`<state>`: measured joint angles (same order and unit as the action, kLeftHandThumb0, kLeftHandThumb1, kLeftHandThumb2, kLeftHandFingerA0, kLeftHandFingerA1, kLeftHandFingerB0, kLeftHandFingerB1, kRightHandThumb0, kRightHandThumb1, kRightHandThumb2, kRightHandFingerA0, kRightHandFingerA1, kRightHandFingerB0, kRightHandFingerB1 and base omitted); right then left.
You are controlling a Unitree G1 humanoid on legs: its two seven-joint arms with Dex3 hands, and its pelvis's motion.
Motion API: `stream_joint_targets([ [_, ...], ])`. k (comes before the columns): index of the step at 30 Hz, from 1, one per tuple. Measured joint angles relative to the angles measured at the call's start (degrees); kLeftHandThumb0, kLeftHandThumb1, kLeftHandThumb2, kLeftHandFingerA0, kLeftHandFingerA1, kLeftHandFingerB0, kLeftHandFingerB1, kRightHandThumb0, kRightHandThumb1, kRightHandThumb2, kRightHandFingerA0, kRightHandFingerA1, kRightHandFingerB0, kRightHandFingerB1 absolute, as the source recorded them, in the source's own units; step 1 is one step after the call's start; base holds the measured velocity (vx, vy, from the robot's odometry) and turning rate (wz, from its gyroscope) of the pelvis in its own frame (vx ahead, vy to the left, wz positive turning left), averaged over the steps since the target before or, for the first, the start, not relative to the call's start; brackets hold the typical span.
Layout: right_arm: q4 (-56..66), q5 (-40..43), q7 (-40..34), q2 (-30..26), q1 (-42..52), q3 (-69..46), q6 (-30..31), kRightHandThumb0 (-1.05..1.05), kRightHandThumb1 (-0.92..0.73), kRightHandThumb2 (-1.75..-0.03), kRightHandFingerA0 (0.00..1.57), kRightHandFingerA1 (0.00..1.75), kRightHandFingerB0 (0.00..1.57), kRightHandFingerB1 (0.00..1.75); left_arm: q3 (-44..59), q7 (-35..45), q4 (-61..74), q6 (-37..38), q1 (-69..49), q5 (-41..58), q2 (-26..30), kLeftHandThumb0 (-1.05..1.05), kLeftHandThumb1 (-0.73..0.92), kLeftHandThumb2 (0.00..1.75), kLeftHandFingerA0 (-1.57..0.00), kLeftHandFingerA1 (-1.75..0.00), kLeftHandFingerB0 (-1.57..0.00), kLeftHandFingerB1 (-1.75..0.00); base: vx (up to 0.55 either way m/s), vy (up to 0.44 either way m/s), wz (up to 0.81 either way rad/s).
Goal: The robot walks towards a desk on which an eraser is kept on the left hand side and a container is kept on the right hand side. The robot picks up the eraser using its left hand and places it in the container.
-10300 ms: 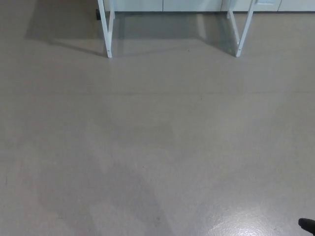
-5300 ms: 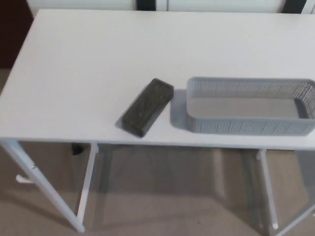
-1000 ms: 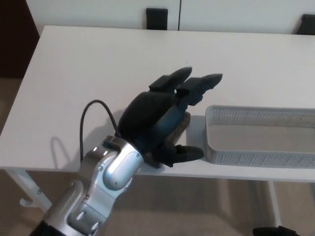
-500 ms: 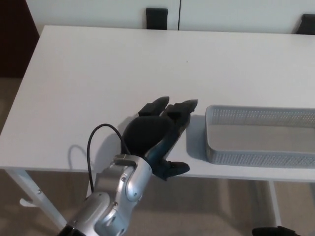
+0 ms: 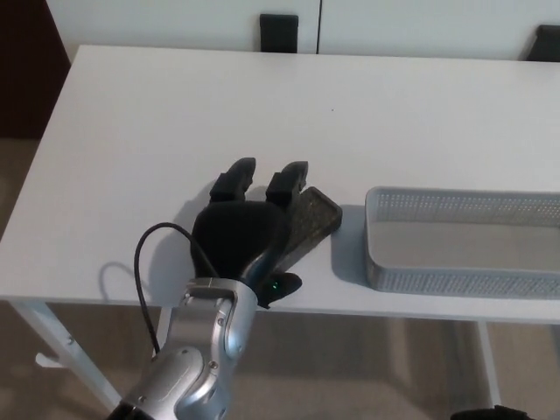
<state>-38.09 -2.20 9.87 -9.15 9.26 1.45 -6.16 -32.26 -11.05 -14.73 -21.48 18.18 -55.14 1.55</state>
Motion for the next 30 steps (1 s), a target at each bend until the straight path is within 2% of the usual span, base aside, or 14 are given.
stream_joint_targets([
  [9, 0.2, -0.6, 0.3, -0.4, -0.2, 0.5, 0.0, -0.26, -0.48, -0.54, 0.77, 0.59, 0.63, 0.53, -0.9, -1.5, -2.1, -1.1, 0.1, -1.4, 0.0, -0.55, 0.36, 0.75, -0.01, -0.22, -0.05, -0.22, 0.00, 0.000, 0.00],
  [10, 0.2, -0.7, 0.5, -0.5, -0.2, 0.6, 0.0, -0.27, -0.48, -0.54, 0.76, 0.58, 0.62, 0.53, -1.0, -1.5, -2.3, -1.2, 0.2, -1.4, -0.1, -0.60, 0.41, 0.60, -0.08, -0.24, -0.07, -0.21, 0.00, 0.000, 0.00],
  [12, 0.5, -0.9, 0.8, -0.8, -0.2, 1.1, 0.1, -0.27, -0.48, -0.54, 0.76, 0.58, 0.62, 0.53, -1.1, -1.0, -3.1, -1.6, 0.8, -1.4, -0.3, -0.61, 0.39, 0.72, -0.07, -0.28, -0.07, -0.22, 0.00, 0.000, 0.00],
  [14, 0.8, -1.1, 1.0, -1.1, -0.2, 1.4, 0.1, -0.24, -0.48, -0.54, 0.76, 0.58, 0.63, 0.53, -1.3, -0.4, -3.8, -2.0, 1.6, -1.4, -0.5, -0.61, 0.48, 0.55, -0.08, -0.27, -0.09, -0.25, 0.00, 0.000, 0.00],
  [15, 1.0, -1.2, 1.2, -1.2, -0.1, 1.6, 0.3, -0.25, -0.48, -0.53, 0.75, 0.58, 0.62, 0.52, -1.3, 0.1, -4.2, -2.1, 2.1, -1.3, -0.7, -0.69, 0.45, 0.75, -0.05, -0.36, -0.05, -0.28, 0.00, 0.000, 0.00],
  [16, 1.0, -1.2, 1.3, -1.3, -0.2, 1.7, 0.4, -0.25, -0.49, -0.54, 0.74, 0.57, 0.61, 0.52, -1.3, 0.8, -4.5, -2.2, 2.5, -1.1, -0.8, -0.61, 0.48, 0.56, -0.10, -0.29, -0.09, -0.25, 0.00, 0.000, 0.00],
  [17, 1.0, -1.3, 1.5, -1.4, -0.2, 1.8, 0.6, -0.26, -0.49, -0.54, 0.73, 0.56, 0.60, 0.51, -1.2, 1.5, -4.8, -2.3, 2.8, -0.8, -0.9, -0.59, 0.39, 0.74, -0.02, -0.38, -0.10, -0.28, 0.00, 0.000, 0.00],
  [18, 1.1, -1.4, 1.7, -1.6, -0.2, 2.1, 0.8, -0.25, -0.49, -0.54, 0.75, 0.56, 0.61, 0.51, -0.9, 2.2, -5.1, -2.3, 3.3, -0.4, -1.2, -0.64, 0.42, 0.68, -0.09, -0.36, -0.07, -0.31, 0.00, 0.000, 0.00],
  [19, 1.2, -1.5, 1.9, -1.7, -0.3, 2.2, 1.0, -0.25, -0.49, -0.53, 0.75, 0.56, 0.61, 0.51, -0.5, 2.9, -5.5, -2.3, 3.7, 0.1, -1.3, -0.32, 0.24, 0.84, 0.00, -0.48, 0.00, -0.47, 0.00, 0.000, 0.00],
  [21, 1.2, -1.7, 2.4, -2.1, -0.6, 2.4, 1.4, -0.23, -0.48, -0.53, 0.76, 0.56, 0.61, 0.51, 0.3, 4.6, -6.3, -2.3, 4.7, 1.2, -1.6, -0.32, 0.25, 0.85, 0.00, -0.48, 0.00, -0.47, 0.00, 0.000, 0.00],
  [22, 1.2, -1.7, 2.6, -2.2, -0.7, 2.4, 1.6, -0.23, -0.48, -0.53, 0.76, 0.56, 0.61, 0.51, 0.6, 5.2, -6.6, -2.3, 5.1, 1.7, -1.7, -0.65, 0.42, 0.70, -0.16, -0.39, -0.10, -0.34, 0.00, 0.000, 0.00],
  [28, 2.6, -1.9, 3.8, -2.3, -1.2, 2.8, 3.4, -0.23, -0.46, -0.53, 0.76, 0.55, 0.62, 0.50, 2.2, 10.0, -10.6, -2.7, 8.6, 4.5, -2.2, -0.66, 0.44, 0.75, -0.33, -0.46, -0.15, -0.37, 0.00, 0.000, 0.00],
  [29, 2.6, -1.9, 3.9, -2.4, -1.4, 2.9, 3.7, -0.23, -0.46, -0.53, 0.76, 0.55, 0.62, 0.51, 2.3, 10.9, -11.4, -2.7, 9.4, 4.9, -2.2, -0.57, 0.55, 0.57, -0.55, -0.42, -0.24, -0.29, 0.00, 0.000, 0.00],
  [30, 2.6, -1.9, 4.1, -2.4, -1.5, 2.9, 3.9, -0.23, -0.46, -0.53, 0.77, 0.55, 0.63, 0.51, 2.4, 11.6, -12.0, -2.7, 10.0, 5.2, -2.2, -0.51, 0.56, 0.57, -0.87, -0.71, -0.24, -0.30, 0.00, 0.000, 0.00],
])
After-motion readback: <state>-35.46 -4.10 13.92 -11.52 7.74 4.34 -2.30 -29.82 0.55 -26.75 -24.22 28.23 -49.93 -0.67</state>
